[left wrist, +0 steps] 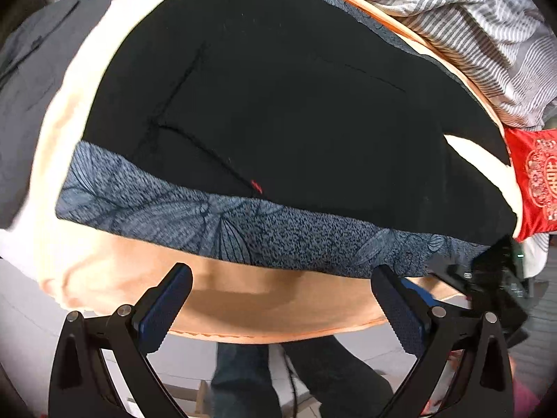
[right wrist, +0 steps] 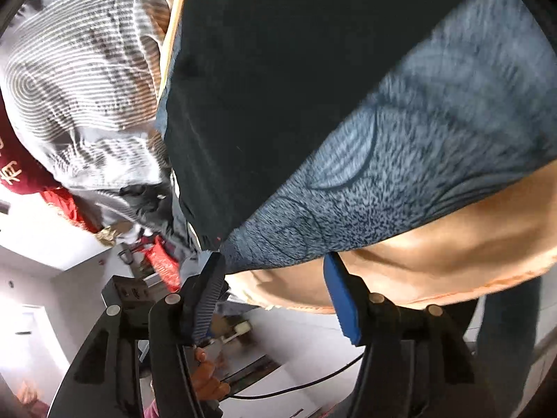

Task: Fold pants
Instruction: 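Grasp the grey waistband with the left gripper while the right gripper grasps the waistband too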

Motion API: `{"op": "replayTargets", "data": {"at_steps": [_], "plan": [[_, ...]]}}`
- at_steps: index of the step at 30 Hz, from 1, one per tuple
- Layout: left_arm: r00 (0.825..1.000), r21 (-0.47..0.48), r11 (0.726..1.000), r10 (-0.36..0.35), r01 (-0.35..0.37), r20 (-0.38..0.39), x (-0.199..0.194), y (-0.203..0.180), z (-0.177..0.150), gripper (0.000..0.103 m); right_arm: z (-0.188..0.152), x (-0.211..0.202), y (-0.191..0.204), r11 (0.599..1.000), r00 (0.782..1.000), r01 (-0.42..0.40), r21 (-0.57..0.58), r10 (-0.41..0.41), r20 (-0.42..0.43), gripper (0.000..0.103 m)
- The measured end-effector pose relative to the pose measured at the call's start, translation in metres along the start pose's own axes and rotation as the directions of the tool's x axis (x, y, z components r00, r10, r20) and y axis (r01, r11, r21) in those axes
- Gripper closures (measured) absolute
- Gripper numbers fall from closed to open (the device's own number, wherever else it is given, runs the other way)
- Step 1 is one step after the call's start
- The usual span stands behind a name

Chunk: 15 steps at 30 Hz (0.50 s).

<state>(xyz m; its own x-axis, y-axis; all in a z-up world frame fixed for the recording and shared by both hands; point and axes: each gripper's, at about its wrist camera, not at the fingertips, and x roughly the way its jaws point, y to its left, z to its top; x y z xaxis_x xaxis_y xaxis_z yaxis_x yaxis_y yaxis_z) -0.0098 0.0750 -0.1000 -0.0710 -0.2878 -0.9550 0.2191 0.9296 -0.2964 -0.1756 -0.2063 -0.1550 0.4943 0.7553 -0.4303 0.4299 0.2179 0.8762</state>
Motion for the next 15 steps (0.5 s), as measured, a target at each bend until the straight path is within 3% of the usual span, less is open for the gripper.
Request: {"op": "replayTargets", "data": {"at_steps": [4, 9, 15], "plan": [[1.000, 0.005, 1.000, -0.024, 0.024, -0.011, 0.004, 0.005, -0.004, 0.000, 0.002, 0.012, -0.010, 0.996, 0.996, -0.085, -0.006, 0.085, 0.010, 0.040], [0.998, 0.004, 0.998, -0.056, 0.056, -0.022, 0.010, 0.012, -0.006, 0.000, 0.001, 0.013, -0.014, 0.991, 0.990, -0.133, -0.027, 0.134, 0.038, 0.040], [0.991, -0.085, 0.988, -0.130, 0.126, -0.034, 0.013, 0.020, -0.005, 0.000, 0.012, 0.016, -0.009, 0.967, 0.965, -0.256, -0.013, 0.257, 0.055, 0.042]]}}
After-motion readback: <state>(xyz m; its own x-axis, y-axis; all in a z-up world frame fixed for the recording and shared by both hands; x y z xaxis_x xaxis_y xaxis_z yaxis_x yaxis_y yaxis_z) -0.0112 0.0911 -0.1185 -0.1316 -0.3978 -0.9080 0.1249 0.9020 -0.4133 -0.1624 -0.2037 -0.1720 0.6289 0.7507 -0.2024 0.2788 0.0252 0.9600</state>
